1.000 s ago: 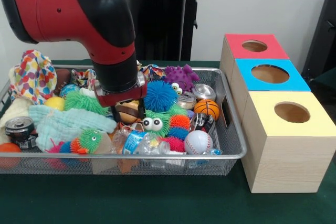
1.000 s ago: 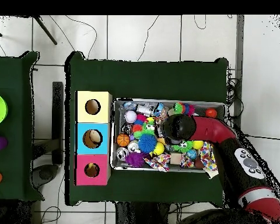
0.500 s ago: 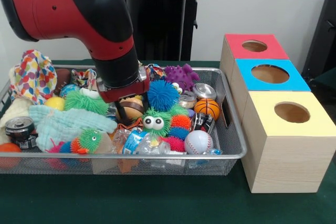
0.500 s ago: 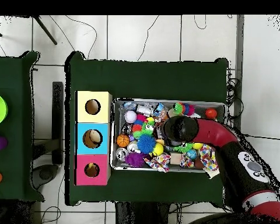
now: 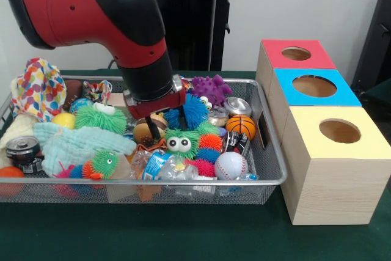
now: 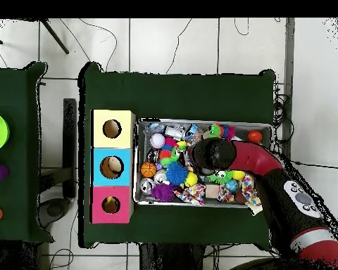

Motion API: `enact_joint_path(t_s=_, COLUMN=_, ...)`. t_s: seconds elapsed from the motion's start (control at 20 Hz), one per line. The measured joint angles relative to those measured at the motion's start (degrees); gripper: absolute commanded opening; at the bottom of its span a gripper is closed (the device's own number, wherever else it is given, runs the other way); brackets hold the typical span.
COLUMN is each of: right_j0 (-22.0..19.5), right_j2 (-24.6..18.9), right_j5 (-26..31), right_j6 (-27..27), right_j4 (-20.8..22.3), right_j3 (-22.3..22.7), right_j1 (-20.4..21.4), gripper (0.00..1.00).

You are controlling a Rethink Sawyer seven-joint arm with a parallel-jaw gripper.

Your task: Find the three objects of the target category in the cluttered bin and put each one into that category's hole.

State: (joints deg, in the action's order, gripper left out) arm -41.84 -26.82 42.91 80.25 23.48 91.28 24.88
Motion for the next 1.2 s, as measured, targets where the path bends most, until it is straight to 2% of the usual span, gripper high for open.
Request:
enact_joint_path(t_s=0.55, right_j0=-0.82, right_j2=-3.93, right_j5=0.01, right_j6=0.00, right_j4=0.07, right_j3=0.12, right_j1=-0.04, gripper=1.00)
enact_joint_path(t_s=0.95, right_j0=-1.63, right_j2=-4.69, right_j5=0.01, right_j6=0.00, right_j4=0.43, right_j3=0.11, right_j1=-0.12, gripper=1.00)
enact_joint_path(t_s=1.2, right_j0=-1.34, right_j2=-4.69, right_j5=0.01, right_j6=0.00, right_j4=2.33, right_j3=0.07, right_j1=-0.16, gripper=1.00)
